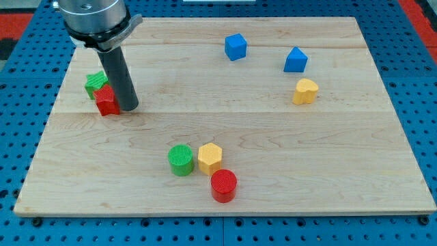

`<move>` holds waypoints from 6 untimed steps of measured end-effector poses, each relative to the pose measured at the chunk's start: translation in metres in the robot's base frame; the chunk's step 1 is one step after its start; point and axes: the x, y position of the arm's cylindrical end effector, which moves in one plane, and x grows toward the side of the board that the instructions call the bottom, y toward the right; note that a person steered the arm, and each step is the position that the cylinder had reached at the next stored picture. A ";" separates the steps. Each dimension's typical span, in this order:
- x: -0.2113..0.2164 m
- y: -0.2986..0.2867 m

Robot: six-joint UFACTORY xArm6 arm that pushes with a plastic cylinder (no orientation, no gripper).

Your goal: Move the red star towards the right of the green star

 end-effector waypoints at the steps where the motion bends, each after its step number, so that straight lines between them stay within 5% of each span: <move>1: 0.019 -0.006; 3: 0.026 -0.093; 4: 0.019 -0.083; 6: 0.013 0.063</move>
